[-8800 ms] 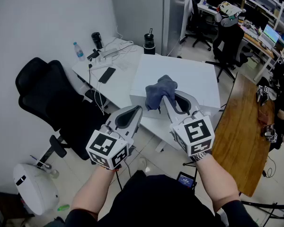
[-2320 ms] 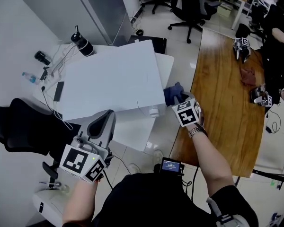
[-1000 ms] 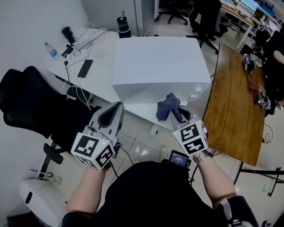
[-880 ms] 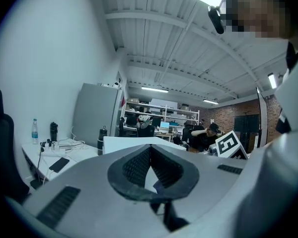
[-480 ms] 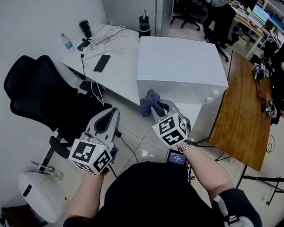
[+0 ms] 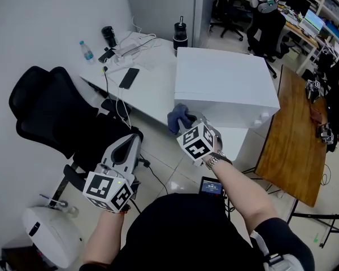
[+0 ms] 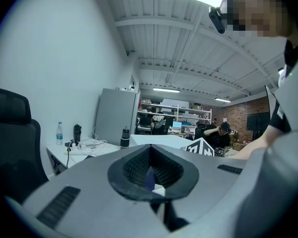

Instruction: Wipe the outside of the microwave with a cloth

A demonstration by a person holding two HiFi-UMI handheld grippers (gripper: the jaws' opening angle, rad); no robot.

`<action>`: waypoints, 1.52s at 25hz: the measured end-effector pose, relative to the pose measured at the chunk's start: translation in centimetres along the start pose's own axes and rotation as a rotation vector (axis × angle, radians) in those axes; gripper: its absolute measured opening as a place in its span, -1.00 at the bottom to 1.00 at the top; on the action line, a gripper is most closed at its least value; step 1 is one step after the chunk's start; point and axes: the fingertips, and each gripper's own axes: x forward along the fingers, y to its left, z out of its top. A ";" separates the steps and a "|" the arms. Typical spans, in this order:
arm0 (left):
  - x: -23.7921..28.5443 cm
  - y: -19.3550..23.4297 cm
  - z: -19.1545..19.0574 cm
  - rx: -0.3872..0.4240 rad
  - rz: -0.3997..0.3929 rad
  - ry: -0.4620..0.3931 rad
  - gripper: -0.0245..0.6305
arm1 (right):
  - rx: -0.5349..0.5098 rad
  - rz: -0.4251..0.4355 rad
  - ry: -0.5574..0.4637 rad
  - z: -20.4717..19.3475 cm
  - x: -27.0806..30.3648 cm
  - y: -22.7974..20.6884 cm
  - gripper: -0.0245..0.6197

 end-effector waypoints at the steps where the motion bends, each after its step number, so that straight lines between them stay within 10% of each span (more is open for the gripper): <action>1: 0.0 0.2 0.0 0.000 0.001 0.000 -0.91 | 0.002 -0.004 0.005 0.0 0.4 -0.1 -0.76; 38: 10.0 -12.6 -0.9 0.015 -0.164 0.073 -0.91 | 0.197 -0.256 0.136 -15.3 -9.6 -16.6 -0.76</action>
